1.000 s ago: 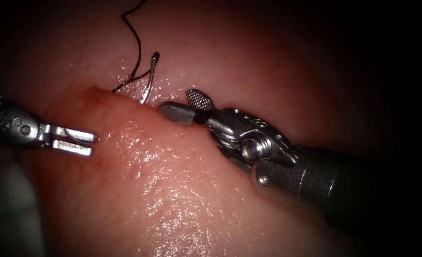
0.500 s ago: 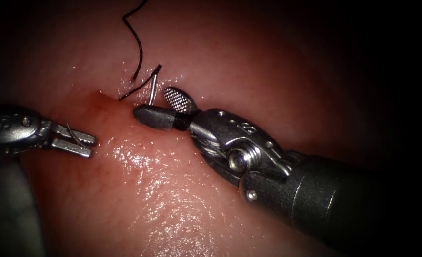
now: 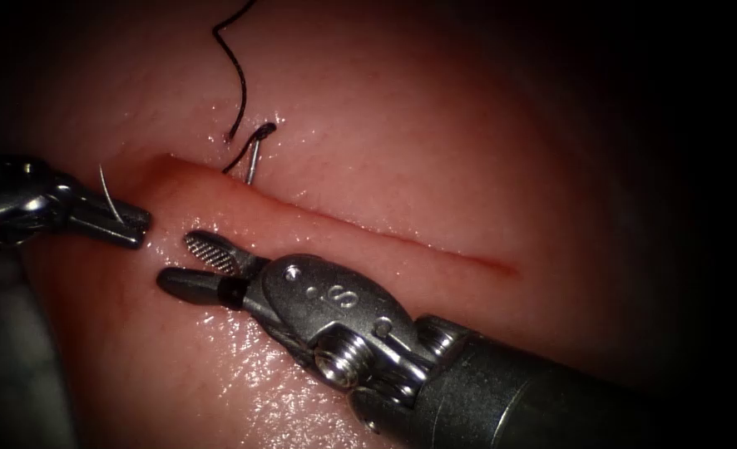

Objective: Wound Closure
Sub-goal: Use the left gripper to pull the needle through the tissue

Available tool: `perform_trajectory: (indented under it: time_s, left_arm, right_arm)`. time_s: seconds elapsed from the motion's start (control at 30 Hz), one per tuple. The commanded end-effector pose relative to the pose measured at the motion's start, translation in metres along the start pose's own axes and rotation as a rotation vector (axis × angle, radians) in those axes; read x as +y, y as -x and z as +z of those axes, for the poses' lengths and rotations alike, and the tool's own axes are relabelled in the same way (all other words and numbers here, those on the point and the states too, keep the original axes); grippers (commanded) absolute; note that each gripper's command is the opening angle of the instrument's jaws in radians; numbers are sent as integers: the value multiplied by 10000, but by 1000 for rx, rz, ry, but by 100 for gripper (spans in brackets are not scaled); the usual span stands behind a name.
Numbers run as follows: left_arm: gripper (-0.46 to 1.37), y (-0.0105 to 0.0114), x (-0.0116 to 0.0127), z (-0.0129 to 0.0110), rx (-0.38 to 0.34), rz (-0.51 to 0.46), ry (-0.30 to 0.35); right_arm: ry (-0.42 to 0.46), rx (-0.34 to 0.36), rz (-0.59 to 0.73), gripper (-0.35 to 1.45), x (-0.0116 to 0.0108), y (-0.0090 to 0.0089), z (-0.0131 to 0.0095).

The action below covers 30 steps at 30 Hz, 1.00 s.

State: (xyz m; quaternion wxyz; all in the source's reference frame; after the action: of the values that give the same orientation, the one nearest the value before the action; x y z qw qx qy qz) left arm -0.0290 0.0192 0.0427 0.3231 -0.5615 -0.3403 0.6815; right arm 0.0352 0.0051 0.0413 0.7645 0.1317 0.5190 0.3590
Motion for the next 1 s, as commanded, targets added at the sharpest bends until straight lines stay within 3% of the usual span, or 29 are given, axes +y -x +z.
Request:
perform_trajectory:
  time_s: [0.03,0.23,0.3,0.5,0.67,1.0]
  left_arm:
    - [-35,-3,0,0,3,-14,25]
    - [-35,-11,-1,0,-7,-167,42]
    - [-35,-16,0,-1,-15,-271,52]
    - [-35,-27,7,0,-21,-369,71]
    - [-35,-41,15,-1,-39,-521,100]
    - [-35,-64,25,-4,-63,-717,126]
  right_arm:
    - [13,-23,-21,-3,4,5,1]
    - [44,-59,-61,-2,12,29,0]
    - [48,-84,-70,-2,14,39,-1]
    - [50,-98,-84,-3,14,55,-4]
    - [53,-102,-91,-5,16,63,-5]
    - [55,-115,-99,-10,20,72,-6]
